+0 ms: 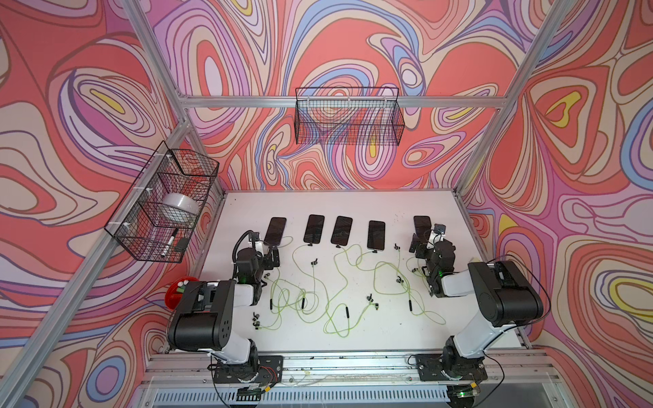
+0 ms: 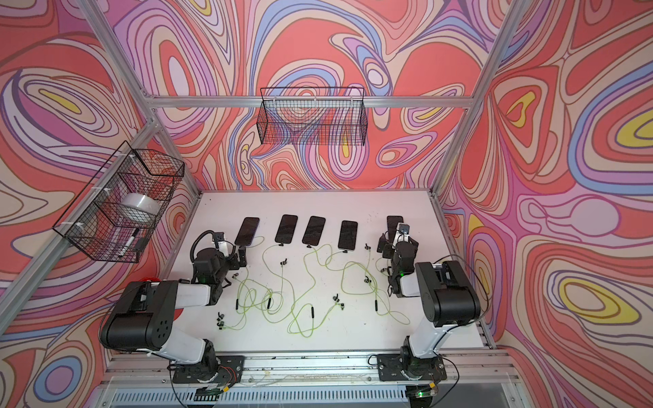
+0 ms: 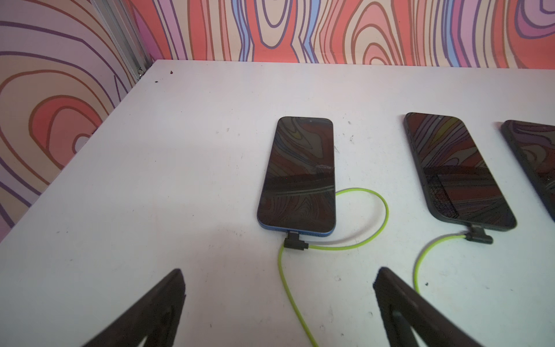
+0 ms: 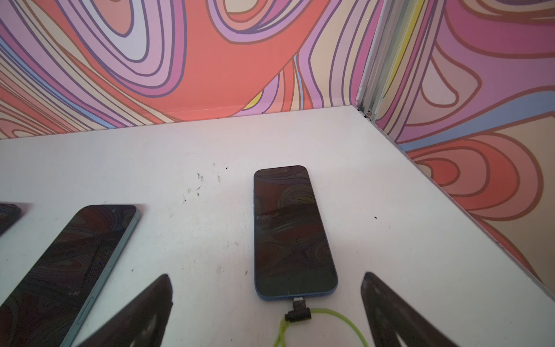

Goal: Plug wired earphones into phones
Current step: Reset both arms

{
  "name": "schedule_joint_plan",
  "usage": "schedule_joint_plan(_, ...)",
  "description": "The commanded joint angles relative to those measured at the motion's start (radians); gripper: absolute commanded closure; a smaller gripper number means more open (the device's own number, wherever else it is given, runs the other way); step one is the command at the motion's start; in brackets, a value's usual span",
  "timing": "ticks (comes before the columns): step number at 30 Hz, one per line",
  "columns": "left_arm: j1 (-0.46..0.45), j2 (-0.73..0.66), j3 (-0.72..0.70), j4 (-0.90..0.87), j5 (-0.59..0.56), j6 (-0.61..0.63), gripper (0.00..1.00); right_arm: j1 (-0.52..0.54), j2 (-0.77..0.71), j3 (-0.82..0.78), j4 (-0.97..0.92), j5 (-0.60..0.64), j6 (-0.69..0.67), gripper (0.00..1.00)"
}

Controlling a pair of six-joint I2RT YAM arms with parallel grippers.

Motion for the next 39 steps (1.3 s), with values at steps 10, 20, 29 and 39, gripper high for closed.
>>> schedule_joint_plan(10,-0.005,0.004,0.018,0.011,0.010,0.014,0.23,-0.006,0.013,0.012,-0.005,0.013,0.009,0.60)
schedule_joint_plan(20,-0.006,0.005,0.013,0.018,0.008,0.015,0.00,-0.006,0.014,0.012,-0.007,0.015,0.006,0.02)
schedule_joint_plan(29,-0.008,0.004,0.014,0.017,0.006,0.016,0.00,-0.006,0.013,0.014,-0.007,0.016,0.006,0.02)
schedule_joint_plan(39,-0.006,0.007,0.023,0.005,0.008,0.014,0.00,-0.006,0.013,0.014,-0.006,0.017,0.005,0.01)
